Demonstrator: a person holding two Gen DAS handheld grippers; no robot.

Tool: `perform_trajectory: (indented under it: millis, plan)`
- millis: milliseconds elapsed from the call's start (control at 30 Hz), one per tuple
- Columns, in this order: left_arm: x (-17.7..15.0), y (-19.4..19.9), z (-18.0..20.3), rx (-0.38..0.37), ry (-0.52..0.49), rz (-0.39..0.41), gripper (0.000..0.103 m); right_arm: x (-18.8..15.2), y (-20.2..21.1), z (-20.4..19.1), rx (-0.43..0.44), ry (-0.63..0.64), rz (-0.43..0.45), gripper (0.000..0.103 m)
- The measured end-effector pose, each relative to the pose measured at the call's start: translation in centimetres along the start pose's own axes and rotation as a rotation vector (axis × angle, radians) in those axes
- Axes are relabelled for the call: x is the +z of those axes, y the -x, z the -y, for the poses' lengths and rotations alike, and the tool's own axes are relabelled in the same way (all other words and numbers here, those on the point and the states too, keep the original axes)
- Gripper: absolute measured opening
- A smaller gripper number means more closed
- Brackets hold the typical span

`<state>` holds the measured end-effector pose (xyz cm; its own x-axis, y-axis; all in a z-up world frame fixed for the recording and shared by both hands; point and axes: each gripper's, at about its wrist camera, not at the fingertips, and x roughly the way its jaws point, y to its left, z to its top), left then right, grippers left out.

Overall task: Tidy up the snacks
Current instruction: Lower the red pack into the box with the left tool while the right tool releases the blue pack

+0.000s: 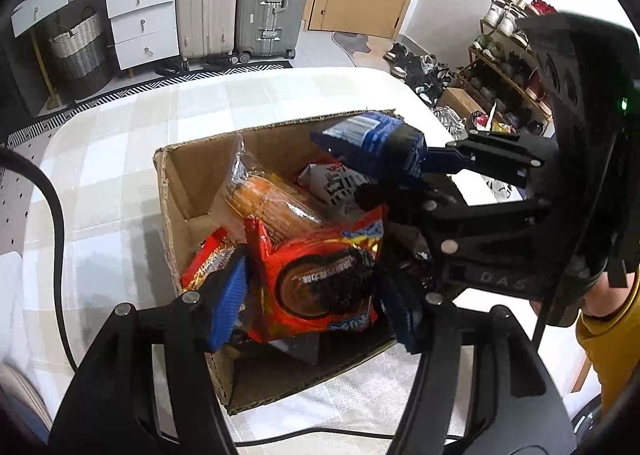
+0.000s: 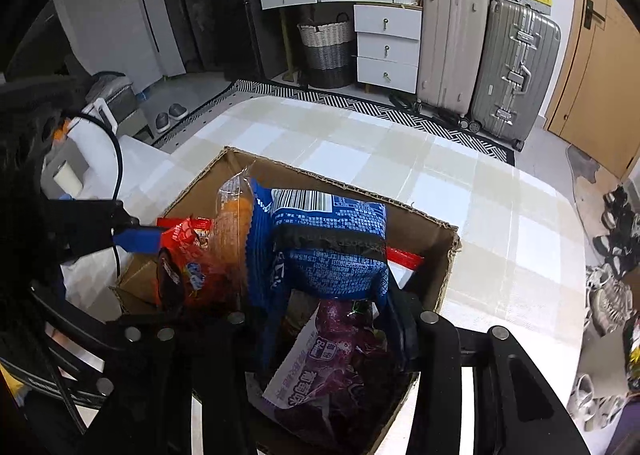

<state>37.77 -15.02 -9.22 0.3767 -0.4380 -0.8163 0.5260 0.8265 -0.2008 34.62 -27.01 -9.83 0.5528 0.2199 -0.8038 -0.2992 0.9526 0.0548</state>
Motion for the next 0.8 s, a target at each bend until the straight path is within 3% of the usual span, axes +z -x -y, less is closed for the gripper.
perform_trajectory:
  millis: [433, 800]
  plan:
    - [0.2, 2.7, -0.8, -0.021, 0.033, 0.057, 0.061, 0.9, -0.3, -0.2, -0.015, 0.062, -0.056, 0.044]
    - [0.0, 4.4, -1.4, -0.030, 0.071, 0.093, 0.068, 1.0, 0.0, -0.4, -0.018, 0.075, -0.065, 0.046]
